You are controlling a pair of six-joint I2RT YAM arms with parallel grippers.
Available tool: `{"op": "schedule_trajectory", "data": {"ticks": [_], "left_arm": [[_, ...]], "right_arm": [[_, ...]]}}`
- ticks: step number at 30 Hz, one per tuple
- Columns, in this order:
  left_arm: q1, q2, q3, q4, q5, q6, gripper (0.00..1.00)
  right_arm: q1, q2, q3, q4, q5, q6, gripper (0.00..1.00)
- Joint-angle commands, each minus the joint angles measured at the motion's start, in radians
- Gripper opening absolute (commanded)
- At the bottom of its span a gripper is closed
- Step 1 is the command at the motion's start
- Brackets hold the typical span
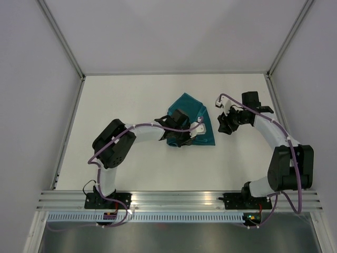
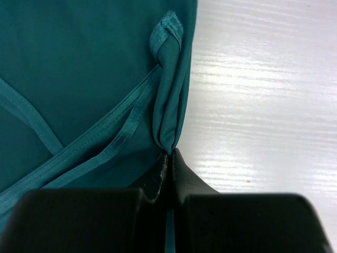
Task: Fold the napkin, place the utensils inside, and roll it up
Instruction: Roll the napkin with the utensil
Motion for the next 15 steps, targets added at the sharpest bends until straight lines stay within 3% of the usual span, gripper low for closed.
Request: {"op": "schedule_trajectory", "data": {"ticks": [1,9,15], "left_arm": [[0.064,-0.024,0.027,-0.048,0.173,-0.147,0.02],[0.153,0.018,0.085,-0.097,0.395,-0.276,0.02],[0.159,0.065,0.174,-0.189,0.431,-0.289,0.02]], "right_arm": [[-0.003,-0.113,-0.062,0.035,-0.089,-0.103,0.56],[0.018,-0.242,-0.197,0.071,-0.181,-0.209,0.59],[0.222,-0.314,-0.295,0.234,-0.054,-0.164,0.62]]}}
